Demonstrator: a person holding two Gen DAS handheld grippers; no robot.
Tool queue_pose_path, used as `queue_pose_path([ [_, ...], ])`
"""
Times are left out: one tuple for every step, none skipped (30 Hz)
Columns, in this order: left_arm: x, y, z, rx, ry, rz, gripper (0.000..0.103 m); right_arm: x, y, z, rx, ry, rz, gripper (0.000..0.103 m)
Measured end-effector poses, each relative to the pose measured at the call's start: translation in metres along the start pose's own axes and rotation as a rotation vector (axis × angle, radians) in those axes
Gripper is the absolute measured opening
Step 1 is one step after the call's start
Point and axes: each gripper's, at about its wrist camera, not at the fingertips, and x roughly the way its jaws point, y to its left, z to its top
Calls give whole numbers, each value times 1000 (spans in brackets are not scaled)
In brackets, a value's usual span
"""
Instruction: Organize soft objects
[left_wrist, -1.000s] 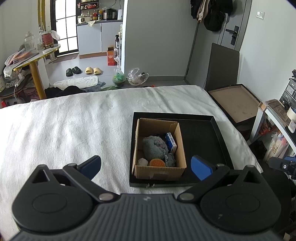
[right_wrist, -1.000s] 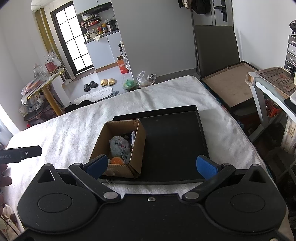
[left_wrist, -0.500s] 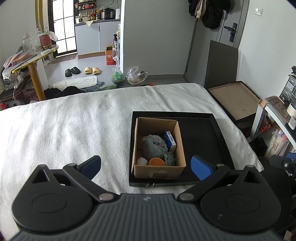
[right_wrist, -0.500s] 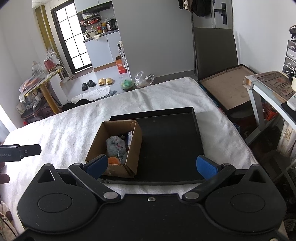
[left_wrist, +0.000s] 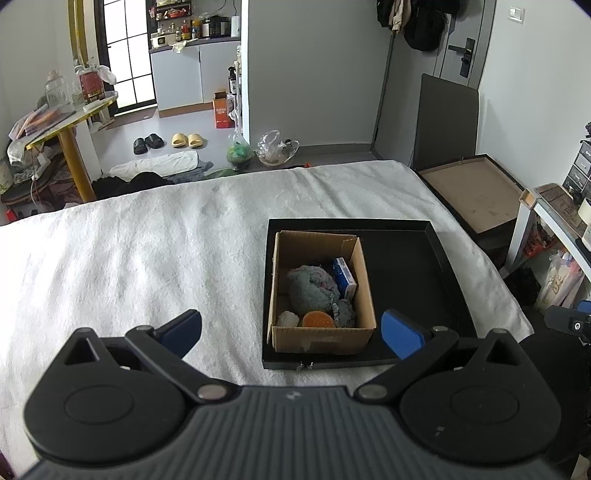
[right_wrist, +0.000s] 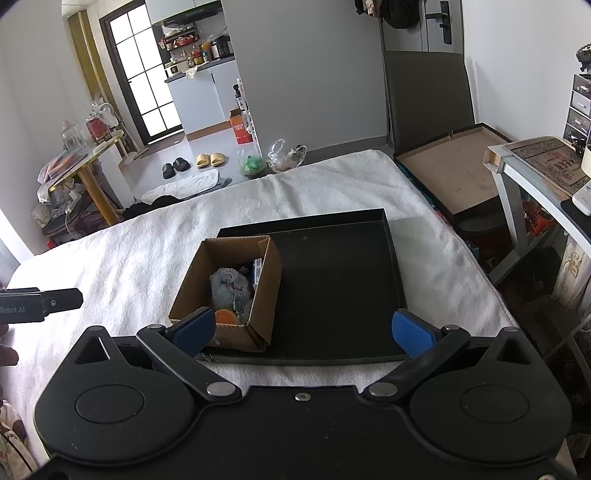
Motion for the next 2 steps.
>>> queue_pose_path([
  [0,-1,0,4,-1,-1,103,0,0,-1,-1,-2,0,103],
  [0,-2,1,5,-1,-3,103,0,0,-1,-3,-4,0,103],
])
